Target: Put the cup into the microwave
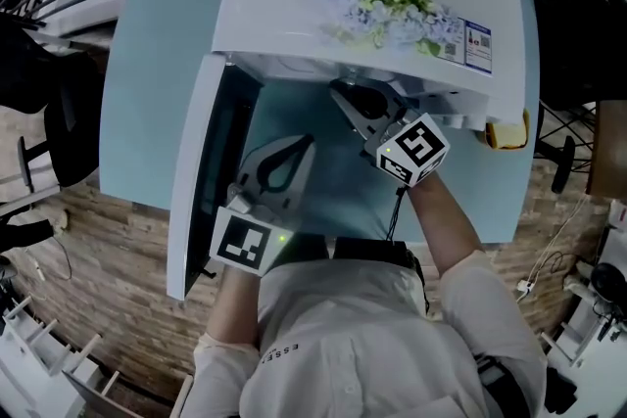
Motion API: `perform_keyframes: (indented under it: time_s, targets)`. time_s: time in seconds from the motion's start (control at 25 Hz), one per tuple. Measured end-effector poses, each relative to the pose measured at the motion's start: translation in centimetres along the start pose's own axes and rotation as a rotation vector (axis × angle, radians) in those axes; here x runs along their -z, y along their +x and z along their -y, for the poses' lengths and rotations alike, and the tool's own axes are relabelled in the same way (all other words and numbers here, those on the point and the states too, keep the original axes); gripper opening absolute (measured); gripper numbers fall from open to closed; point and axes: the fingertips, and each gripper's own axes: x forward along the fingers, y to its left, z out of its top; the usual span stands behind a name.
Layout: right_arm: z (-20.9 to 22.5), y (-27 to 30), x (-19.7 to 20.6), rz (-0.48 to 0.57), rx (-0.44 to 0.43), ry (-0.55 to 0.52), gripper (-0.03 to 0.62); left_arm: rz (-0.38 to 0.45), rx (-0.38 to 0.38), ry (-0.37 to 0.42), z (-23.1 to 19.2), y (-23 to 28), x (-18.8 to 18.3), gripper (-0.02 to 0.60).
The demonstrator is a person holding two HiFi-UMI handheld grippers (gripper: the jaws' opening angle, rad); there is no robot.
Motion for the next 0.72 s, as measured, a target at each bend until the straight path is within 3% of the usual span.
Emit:
perform_keyframes:
  time_s: [0.28, 0.64, 0.72]
  targets:
    - [1.3, 0.4, 1.1, -0.026, 0.043, 0.018, 0.026, -0.014, 0.002, -0.017, -0.1, 0.1, 0.5, 0.0]
    - [2.7, 0.8, 1.1, 0.011, 0.052, 0.096, 0.028, -0.048, -0.009, -0.023, 0.0, 0.0, 1.6, 0.0]
    - [2.6, 0.8, 1.4, 0.004, 0.039, 0.118, 0.054, -0.04, -0.005, -0.042, 0.2, 0.1, 1.6, 0.0]
